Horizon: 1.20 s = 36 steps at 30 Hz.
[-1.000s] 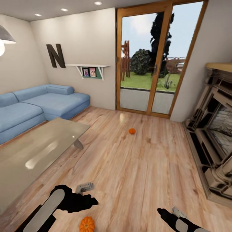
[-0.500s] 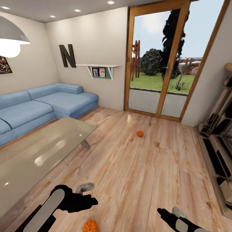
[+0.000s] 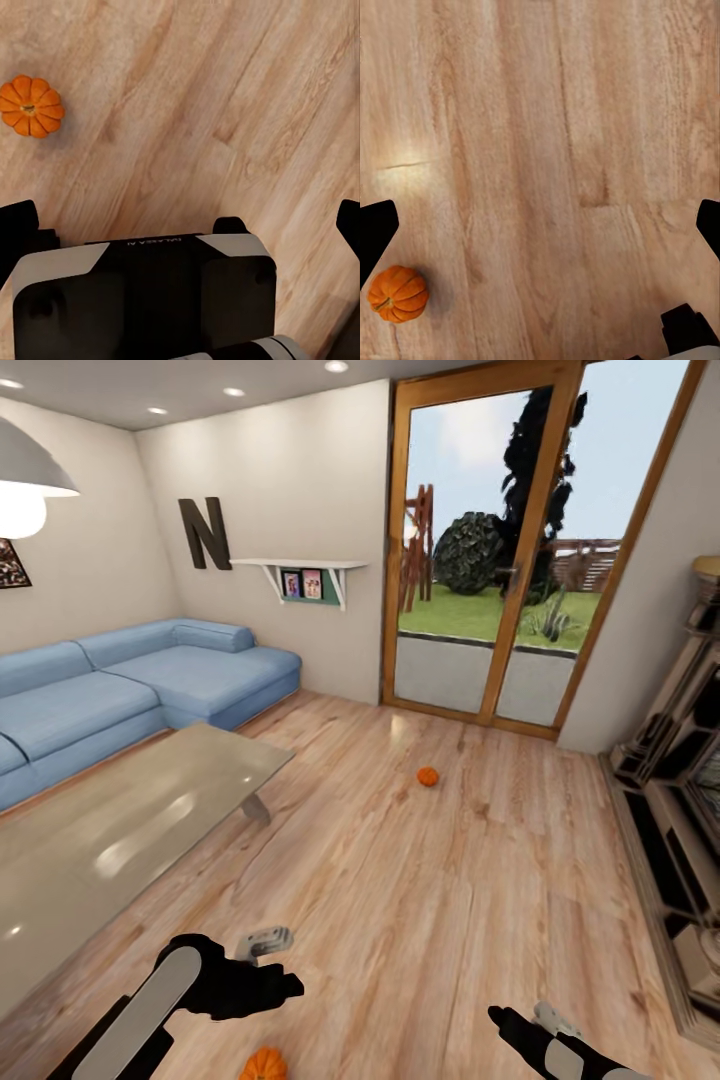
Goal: Place each of the two pumpkins and all three candles from the living room inside a cabinet in the living room (use any cabinet), then make sure every cabinet is closed, and position the cauldron so it is next to a table in the living room.
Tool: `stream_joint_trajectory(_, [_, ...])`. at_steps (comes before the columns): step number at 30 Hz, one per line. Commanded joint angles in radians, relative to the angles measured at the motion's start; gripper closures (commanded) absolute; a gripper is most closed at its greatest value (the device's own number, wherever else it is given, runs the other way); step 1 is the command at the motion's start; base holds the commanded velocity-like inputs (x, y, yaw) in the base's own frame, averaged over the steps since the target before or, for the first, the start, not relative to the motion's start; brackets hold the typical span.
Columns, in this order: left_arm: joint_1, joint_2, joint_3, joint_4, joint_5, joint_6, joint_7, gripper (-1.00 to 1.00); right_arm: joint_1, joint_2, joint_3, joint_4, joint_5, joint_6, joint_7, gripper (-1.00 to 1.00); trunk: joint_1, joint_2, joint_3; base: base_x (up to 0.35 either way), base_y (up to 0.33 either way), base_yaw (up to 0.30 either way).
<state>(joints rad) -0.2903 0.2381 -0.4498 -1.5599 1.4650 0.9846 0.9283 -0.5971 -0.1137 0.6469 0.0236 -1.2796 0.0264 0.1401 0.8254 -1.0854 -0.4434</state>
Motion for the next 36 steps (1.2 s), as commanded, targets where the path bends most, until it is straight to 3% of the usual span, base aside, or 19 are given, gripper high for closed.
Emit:
stream_joint_trajectory(1, [-0.001, 0.000, -0.002, -0.001, 0.009, 0.000, 0.010, -1.00, -0.001, 0.000, 0.008, 0.002, -0.010, 0.003, 0.007, -1.00, 0.000, -0.001, -0.001, 0.204, -0.027, 0.000])
stream_joint_trajectory(24, [-0.001, 0.001, -0.002, -0.002, 0.009, 0.000, 0.009, -1.00, -0.001, 0.000, 0.008, 0.002, -0.010, 0.003, 0.007, -1.00, 0.000, -0.001, -0.001, 0.217, -0.028, 0.000])
stream_joint_trajectory(36, [-0.001, 0.000, 0.000, -0.001, 0.010, 0.000, 0.010, -1.00, -0.001, 0.000, 0.008, 0.002, -0.010, 0.003, 0.007, -1.00, 0.000, -0.001, -0.001, 0.032, 0.005, 0.000])
